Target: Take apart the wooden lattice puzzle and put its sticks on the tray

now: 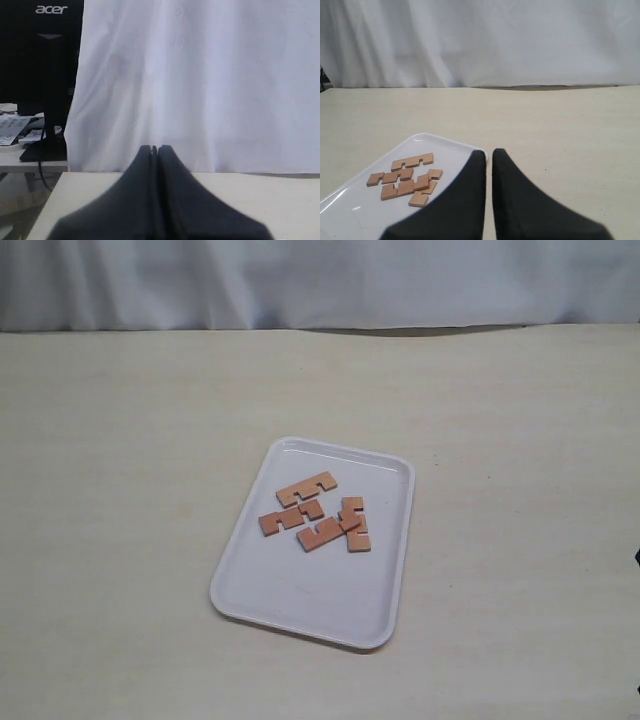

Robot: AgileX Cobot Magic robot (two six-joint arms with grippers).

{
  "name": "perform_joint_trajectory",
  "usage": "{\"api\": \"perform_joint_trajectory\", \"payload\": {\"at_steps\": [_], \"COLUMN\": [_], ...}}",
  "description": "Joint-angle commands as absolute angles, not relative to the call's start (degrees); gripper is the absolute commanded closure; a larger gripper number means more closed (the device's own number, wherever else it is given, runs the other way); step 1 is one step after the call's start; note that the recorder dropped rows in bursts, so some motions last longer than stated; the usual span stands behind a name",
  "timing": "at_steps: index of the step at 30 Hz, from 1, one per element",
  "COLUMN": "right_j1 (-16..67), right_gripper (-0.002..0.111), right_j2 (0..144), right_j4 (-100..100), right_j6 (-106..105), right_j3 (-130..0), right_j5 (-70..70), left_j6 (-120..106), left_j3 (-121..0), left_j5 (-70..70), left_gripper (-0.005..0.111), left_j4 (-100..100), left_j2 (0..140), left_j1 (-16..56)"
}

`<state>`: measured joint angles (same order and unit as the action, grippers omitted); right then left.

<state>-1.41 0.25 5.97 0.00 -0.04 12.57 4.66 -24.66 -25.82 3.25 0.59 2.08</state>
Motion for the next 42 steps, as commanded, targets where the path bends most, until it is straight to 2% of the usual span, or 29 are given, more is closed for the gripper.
{"api": "perform_joint_trajectory", "payload": {"at_steps": [1, 8, 20, 23, 35, 42], "right_j1": [-1.21, -1.21, -1.21, -1.21, -1.21, -1.21], "right_gripper": [0.104, 0.104, 0.104, 0.104, 0.104, 0.104], "right_j2": [0.00, 0.00, 0.00, 0.00, 0.00, 0.00], "right_j4": [6.17, 6.17, 6.17, 6.17, 6.17, 6.17], "right_j6": [0.00, 0.00, 0.00, 0.00, 0.00, 0.00], "right_j3": [0.00, 0.00, 0.00, 0.00, 0.00, 0.00], "right_j5": [12.13, 12.13, 12.13, 12.13, 12.13, 12.13], "left_j6": [4.39, 4.54, 4.19, 3.17, 3.02, 3.02], "left_j3": [-24.13, -20.63, 0.00, 0.00, 0.00, 0.00], "left_j5": [-21.50, -17.19, -1.35, -6.71, -7.69, -17.65], "left_gripper": [0.107, 0.107, 0.107, 0.107, 0.107, 0.107], "left_j4": [1.25, -12.10, -9.47, -3.24, -3.57, 0.42], "left_j2": [0.00, 0.00, 0.00, 0.00, 0.00, 0.00], "left_j1": [2.08, 2.08, 2.08, 2.08, 2.08, 2.08]}}
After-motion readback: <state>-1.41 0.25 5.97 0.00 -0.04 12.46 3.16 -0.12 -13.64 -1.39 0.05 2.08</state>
